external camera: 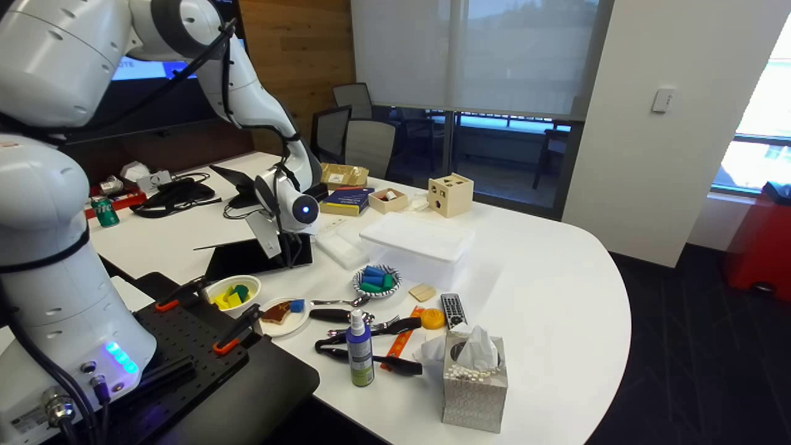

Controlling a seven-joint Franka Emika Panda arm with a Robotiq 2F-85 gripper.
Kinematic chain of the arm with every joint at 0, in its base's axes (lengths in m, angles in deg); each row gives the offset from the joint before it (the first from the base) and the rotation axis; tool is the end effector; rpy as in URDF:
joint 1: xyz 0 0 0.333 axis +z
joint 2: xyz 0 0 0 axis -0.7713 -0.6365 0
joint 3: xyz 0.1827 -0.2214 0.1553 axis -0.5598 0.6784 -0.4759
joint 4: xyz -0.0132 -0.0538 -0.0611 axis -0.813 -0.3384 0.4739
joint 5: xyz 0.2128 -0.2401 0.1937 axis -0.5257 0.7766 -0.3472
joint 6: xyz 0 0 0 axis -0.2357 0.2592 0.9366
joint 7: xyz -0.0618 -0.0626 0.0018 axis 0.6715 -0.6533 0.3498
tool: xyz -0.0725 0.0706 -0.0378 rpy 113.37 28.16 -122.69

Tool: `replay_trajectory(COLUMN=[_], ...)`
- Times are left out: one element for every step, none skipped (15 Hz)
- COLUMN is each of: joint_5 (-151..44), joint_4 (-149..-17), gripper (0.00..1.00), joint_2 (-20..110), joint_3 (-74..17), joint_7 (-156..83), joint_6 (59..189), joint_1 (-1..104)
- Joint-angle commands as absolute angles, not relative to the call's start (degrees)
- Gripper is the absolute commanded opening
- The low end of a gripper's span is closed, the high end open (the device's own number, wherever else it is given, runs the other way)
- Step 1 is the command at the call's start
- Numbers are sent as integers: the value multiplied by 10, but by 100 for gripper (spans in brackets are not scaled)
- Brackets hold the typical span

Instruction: Open the laptop.

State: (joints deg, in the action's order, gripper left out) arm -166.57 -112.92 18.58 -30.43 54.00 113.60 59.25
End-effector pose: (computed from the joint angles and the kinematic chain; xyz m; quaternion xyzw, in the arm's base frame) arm 0.4937 0.0921 0.0557 -0.8627 0.0701 -0.1430 0.4799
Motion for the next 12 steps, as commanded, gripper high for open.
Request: replay_trajectory(joint_5=[-1683, -1684, -1685, -1688, -1690, -1693, -1697, -1701, -1705, -1708, -1713, -1718], joint_4=[-1138, -1138, -1139, -1139, -1139, -1139, -1139, -1139, -1139, -1139, -1138, -1138], gripper=[100, 100, 100, 100, 100, 100, 100, 100, 100, 100, 100, 100], joint_2=[218, 219, 221, 222, 222, 223, 223, 223, 223, 224, 224, 224], joint_3=[-315, -315, -316, -316, -316, -317, -317, -317, -318, -319, -320, -321], joint_7=[563, 569, 572, 578, 586, 593, 599, 607, 615, 622, 630, 638], joint_6=[1114, 1112, 1110, 1108, 1105, 1103, 1099, 1096, 1093, 1091, 1089, 1087], joint_1=[590, 589, 589, 588, 587, 587, 587, 588, 588, 589, 589, 590])
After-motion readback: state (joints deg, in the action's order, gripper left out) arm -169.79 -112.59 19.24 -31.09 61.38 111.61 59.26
